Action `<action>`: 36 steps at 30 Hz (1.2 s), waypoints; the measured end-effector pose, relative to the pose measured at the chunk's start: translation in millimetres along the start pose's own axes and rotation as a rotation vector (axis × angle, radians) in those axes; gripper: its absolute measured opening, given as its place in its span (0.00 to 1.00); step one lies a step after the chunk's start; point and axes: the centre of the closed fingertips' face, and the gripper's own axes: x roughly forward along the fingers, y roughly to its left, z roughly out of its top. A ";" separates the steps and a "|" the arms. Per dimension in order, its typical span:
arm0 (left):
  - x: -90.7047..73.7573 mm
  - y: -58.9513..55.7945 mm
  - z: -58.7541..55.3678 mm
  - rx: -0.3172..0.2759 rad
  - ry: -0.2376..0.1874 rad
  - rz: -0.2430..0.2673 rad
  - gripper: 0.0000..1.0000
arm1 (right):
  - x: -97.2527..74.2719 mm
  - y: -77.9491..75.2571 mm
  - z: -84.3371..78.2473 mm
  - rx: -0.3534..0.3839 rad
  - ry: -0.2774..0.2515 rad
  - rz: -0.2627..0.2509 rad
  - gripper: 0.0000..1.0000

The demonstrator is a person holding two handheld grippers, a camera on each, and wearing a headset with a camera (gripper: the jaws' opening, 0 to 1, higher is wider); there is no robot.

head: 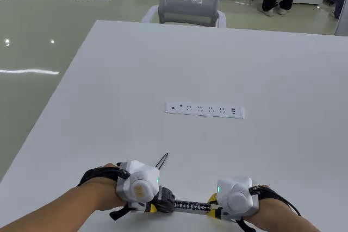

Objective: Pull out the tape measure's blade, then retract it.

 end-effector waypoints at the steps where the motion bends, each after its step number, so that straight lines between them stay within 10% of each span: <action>1: 0.0 -0.1 -0.1 0.001 0.000 0.000 0.30 | 0.3 -0.3 -0.7 -0.003 0.000 0.000 0.10; 36: -0.8 0.3 -0.3 0.003 0.000 0.000 0.30 | -12.7 -3.2 -22.1 0.020 0.032 -0.005 0.10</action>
